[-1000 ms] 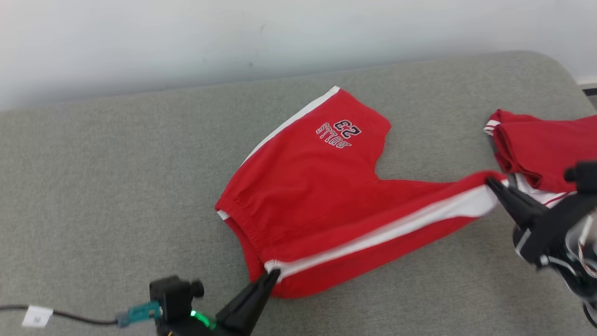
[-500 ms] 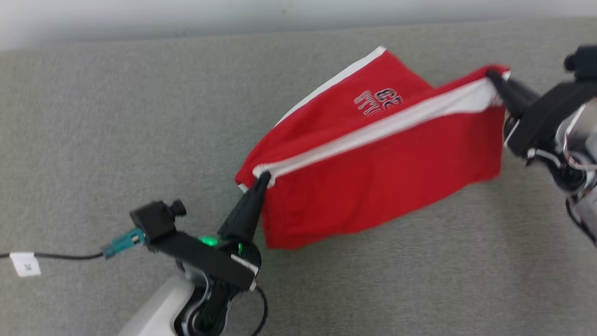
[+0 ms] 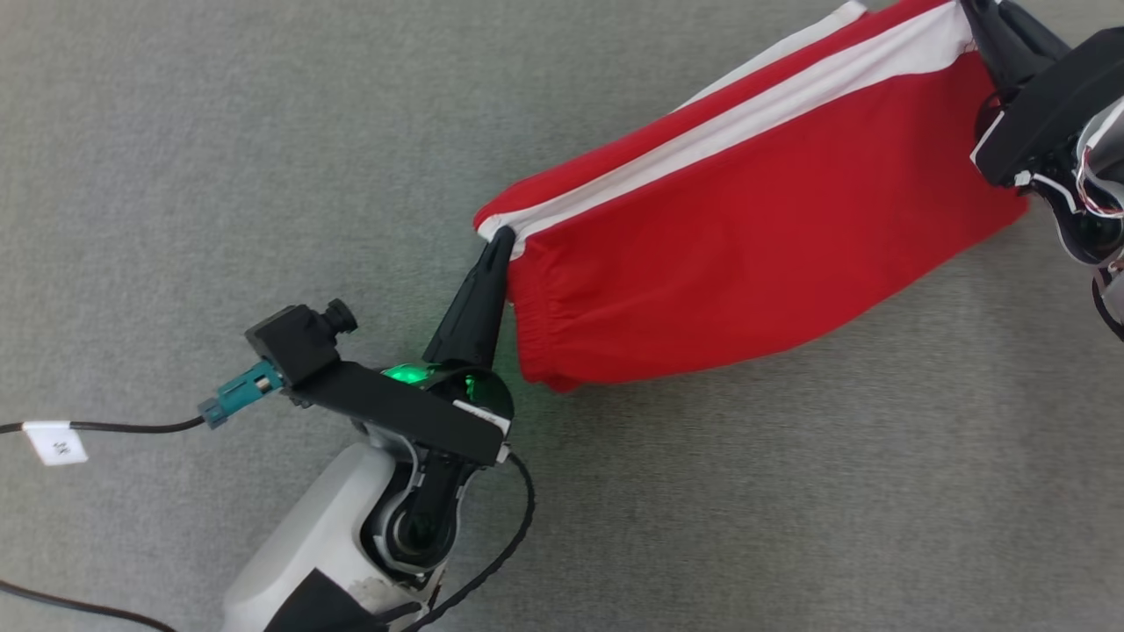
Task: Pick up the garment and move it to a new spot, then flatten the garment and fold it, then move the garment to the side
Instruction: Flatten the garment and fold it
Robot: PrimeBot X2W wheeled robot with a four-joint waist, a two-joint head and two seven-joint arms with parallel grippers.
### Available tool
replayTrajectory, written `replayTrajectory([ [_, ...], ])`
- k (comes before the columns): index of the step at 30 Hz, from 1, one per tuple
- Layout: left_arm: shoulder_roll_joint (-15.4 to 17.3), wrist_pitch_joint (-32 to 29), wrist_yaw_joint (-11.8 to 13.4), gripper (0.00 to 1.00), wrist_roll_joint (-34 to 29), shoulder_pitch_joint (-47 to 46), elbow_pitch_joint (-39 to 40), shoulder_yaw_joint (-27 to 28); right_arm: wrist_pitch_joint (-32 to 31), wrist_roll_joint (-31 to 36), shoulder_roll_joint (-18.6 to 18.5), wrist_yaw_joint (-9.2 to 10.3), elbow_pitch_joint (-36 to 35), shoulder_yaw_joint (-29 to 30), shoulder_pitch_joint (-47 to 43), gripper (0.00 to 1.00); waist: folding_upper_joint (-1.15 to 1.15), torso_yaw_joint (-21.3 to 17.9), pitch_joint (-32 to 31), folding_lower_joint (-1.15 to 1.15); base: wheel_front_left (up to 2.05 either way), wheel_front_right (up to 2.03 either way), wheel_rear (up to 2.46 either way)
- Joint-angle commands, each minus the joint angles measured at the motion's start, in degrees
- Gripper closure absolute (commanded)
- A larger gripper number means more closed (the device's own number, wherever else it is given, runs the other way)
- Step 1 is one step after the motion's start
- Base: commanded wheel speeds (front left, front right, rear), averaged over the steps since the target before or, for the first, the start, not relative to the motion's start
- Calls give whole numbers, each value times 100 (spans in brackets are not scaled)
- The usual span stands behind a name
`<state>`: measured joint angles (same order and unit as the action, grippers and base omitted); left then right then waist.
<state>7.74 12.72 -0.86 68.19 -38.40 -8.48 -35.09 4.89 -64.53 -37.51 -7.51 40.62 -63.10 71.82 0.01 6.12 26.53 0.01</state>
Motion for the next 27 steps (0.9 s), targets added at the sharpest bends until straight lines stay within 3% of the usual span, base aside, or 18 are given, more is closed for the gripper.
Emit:
replayTrajectory([
  [1,24,54,10,100,-59,2,-112,35,27,-59,29,5,76,-114,89,100,-1,229,214,-1,0,0,0],
  [7,-3,83,-15,99,-201,-81,-339,-39,132,-186,115,5,317,-412,273,100,-1,291,273,-1,0,0,0],
  [9,-13,64,-10,85,-226,-117,-439,-75,196,-214,157,5,412,-533,323,88,-1,298,286,-1,0,0,0],
  [11,-16,43,48,71,-245,-132,-533,-93,300,-259,202,5,489,-619,382,65,-1,291,294,-1,0,0,0],
  [13,-7,27,73,55,-291,-165,-605,-125,396,-286,240,5,549,-699,413,56,-1,272,297,-1,0,0,0],
  [14,-16,-2,90,40,-271,-172,-634,-131,456,-283,252,5,568,-737,426,44,-1,260,298,-1,0,0,0],
  [15,-10,-14,108,16,-290,-190,-659,-146,516,-313,261,5,590,-761,419,0,-1,250,298,-1,0,0,0],
  [17,5,-37,146,0,-317,-195,-710,-163,664,-290,273,5,595,-818,417,0,-1,222,289,-1,0,0,0],
  [23,94,18,329,0,-436,-149,-811,-113,1009,-169,259,5,488,-826,490,0,-1,88,187,-1,0,0,0],
  [27,225,79,465,0,-558,-61,-844,-17,1032,150,279,5,147,-285,331,0,-1,-45,72,-1,0,0,0],
])
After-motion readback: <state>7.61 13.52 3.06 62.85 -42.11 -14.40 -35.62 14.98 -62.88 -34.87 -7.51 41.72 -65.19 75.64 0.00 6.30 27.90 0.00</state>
